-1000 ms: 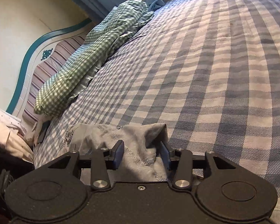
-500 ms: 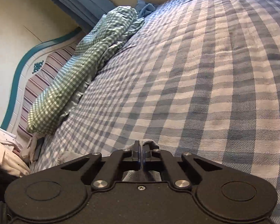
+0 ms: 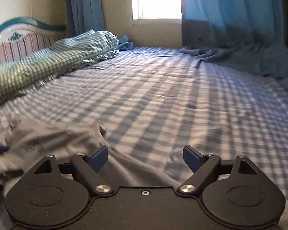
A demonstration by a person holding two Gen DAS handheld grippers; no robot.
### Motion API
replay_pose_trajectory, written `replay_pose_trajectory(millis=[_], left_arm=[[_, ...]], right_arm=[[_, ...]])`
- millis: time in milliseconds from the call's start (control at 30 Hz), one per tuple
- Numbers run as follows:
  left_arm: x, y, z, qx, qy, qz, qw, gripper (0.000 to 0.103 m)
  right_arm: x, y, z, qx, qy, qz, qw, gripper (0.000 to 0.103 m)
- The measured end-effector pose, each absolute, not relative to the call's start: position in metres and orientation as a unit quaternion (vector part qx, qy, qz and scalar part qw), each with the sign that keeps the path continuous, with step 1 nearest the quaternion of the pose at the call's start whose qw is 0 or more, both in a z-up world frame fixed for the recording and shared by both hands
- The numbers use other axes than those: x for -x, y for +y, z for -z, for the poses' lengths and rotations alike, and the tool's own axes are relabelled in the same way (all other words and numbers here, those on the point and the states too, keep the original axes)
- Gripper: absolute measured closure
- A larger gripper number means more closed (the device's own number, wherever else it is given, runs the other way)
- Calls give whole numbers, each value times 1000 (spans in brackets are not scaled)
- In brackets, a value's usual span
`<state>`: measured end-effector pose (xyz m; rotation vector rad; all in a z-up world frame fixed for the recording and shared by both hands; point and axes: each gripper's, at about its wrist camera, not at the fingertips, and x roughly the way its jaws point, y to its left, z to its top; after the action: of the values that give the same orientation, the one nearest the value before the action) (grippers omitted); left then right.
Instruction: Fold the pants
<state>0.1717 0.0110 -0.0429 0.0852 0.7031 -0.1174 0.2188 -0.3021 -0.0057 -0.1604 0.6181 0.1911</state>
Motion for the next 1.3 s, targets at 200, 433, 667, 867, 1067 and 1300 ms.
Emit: replay_pose_trajectory(millis=[200, 433, 667, 867, 1067, 1300], left_arm=[[-171, 6, 41, -57, 346, 51, 935, 0], [-169, -22, 25, -78, 355, -2, 932, 0], [-181, -159, -5, -145, 283, 141, 938, 0], [-212, -314, -1, -131, 274, 281, 910, 0], [-233, -421, 37, -157, 285, 309, 894, 0], [-249, -434, 57, -141, 326, 299, 886, 0]], right_arm=[[-152, -366, 49, 184, 266, 33, 946, 1], [-97, -496, 51, 161, 271, 176, 932, 1], [-42, -593, 49, 64, 251, 271, 927, 1], [-19, -619, 38, -4, 226, 230, 947, 1], [-22, -661, 30, -249, 218, 67, 941, 12], [-49, -666, 45, -316, 258, 97, 908, 21]])
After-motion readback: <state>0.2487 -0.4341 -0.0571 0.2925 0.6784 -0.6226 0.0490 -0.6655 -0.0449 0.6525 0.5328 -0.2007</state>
